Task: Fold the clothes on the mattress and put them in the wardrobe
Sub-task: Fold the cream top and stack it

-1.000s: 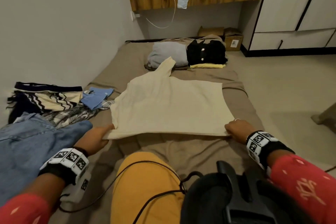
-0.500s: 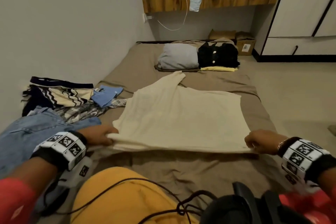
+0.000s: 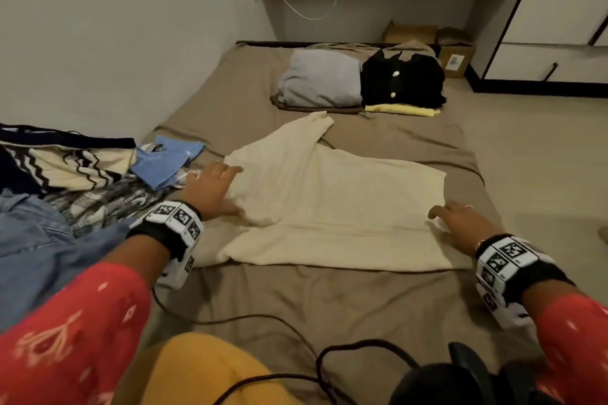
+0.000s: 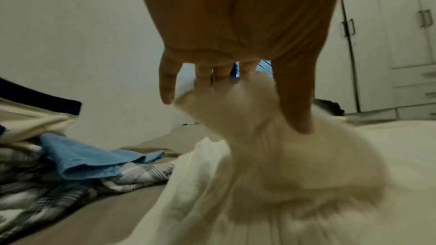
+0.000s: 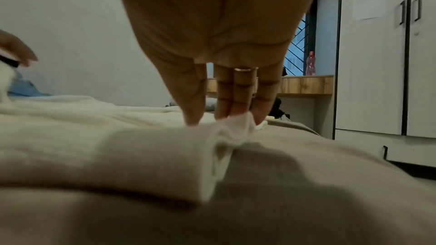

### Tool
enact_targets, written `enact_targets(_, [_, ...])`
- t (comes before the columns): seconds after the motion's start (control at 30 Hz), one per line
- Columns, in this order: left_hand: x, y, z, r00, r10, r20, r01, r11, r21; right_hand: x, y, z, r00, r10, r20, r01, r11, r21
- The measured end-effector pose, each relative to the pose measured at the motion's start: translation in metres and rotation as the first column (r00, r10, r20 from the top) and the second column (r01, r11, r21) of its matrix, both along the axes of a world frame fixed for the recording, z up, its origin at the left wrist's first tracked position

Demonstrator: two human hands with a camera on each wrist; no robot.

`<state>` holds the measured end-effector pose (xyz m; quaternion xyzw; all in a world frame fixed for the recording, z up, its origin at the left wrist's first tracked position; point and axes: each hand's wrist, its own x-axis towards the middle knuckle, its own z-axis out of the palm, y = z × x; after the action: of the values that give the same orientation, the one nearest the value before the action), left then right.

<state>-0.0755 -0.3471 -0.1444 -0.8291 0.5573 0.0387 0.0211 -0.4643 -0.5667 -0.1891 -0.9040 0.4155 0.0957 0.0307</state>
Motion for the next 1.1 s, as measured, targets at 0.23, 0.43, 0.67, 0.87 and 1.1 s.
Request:
enact_targets(0.23, [-0.001, 0.053, -0.056, 0.809, -0.516, 0.28, 0.437, 0.848, 0.299, -0.021, 0.052, -0.025, 0.922, 0.322, -0.214, -0.349, 0.931, -0.105])
enact_targets(0.43, [-0.005, 0.065, -0.07, 0.912, -0.359, 0.197, 0.266, 0.885, 0.382, -0.016, 0.049, -0.048, 0.912, 0.281, -0.298, -0.337, 0.929, -0.155])
enact_targets(0.67, [-0.009, 0.065, -0.055, 0.92, -0.339, 0.199, 0.216, 0.859, 0.463, -0.015, 0.051, -0.013, 0.844, 0.309, -0.438, -0.393, 0.913, -0.114])
enact_targets(0.87, [-0.003, 0.107, -0.026, 0.918, -0.375, 0.132, 0.316, 0.89, 0.327, -0.044, 0.059, 0.022, 0.814, 0.364, -0.452, -0.379, 0.923, 0.062])
enact_targets(1.1, [-0.024, 0.119, -0.05, 0.95, -0.313, -0.011, 0.265, 0.786, 0.559, -0.038, 0.082, 0.009, 0.776, 0.385, -0.5, -0.365, 0.92, 0.141])
